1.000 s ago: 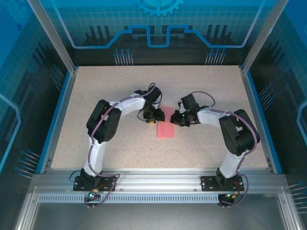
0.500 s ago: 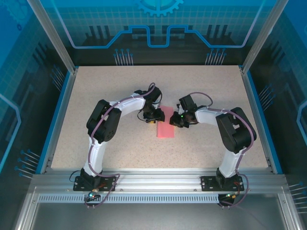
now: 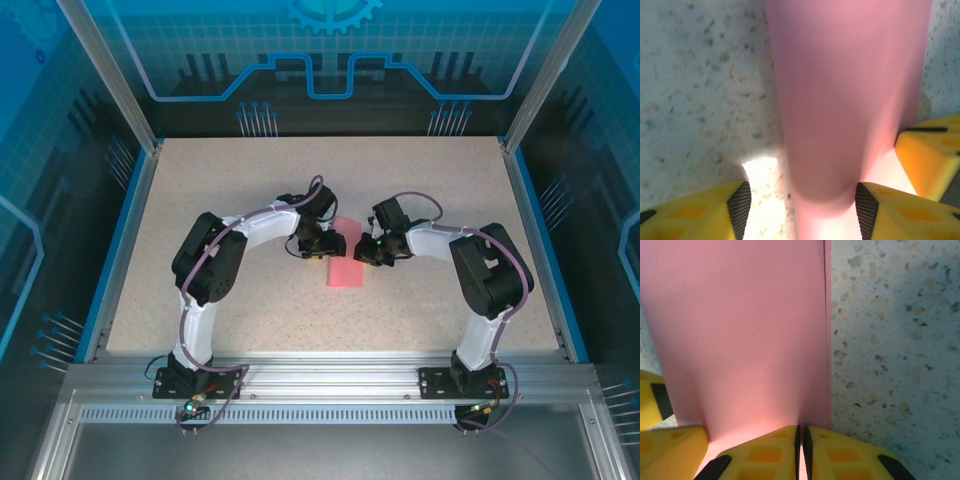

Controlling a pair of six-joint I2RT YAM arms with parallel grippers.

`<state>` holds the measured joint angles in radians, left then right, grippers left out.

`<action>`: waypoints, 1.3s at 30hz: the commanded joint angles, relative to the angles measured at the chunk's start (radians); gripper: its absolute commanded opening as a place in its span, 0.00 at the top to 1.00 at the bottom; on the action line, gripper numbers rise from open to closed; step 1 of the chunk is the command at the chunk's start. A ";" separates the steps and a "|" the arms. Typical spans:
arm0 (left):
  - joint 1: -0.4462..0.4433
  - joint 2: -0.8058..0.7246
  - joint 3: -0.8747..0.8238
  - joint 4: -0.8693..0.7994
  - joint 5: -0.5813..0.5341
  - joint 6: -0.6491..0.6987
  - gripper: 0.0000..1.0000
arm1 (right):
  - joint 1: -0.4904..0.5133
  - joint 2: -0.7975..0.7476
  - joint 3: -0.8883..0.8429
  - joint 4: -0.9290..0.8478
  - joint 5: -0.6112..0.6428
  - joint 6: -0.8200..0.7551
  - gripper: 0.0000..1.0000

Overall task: Fold a paper plane with a square sheet of paper (fold left side to right side)
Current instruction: Hold the square sheet of paper at the center of the table, then first fold the square sheet of paper in half at the center of the table.

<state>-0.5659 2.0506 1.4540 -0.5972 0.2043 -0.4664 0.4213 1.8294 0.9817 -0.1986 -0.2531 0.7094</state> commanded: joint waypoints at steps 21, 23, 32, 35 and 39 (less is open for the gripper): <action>0.006 -0.033 -0.068 0.188 0.254 0.027 0.81 | 0.024 0.068 0.025 -0.148 0.071 -0.041 0.87; 0.005 -0.016 -0.069 0.185 0.234 0.028 0.81 | 0.024 0.068 0.026 -0.148 0.071 -0.041 0.86; 0.029 0.018 -0.103 0.175 0.164 0.025 0.82 | 0.024 0.073 0.027 -0.159 0.077 -0.046 0.87; 0.039 0.022 -0.119 0.185 0.174 0.017 0.83 | 0.024 0.077 0.031 -0.163 0.078 -0.050 0.87; 0.048 0.026 -0.137 0.194 0.179 0.014 0.83 | 0.024 0.080 0.030 -0.169 0.078 -0.054 0.87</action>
<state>-0.5270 2.0544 1.3373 -0.4084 0.3893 -0.4641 0.4278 1.8500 1.0271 -0.2684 -0.2356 0.6750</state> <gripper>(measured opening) 0.173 0.131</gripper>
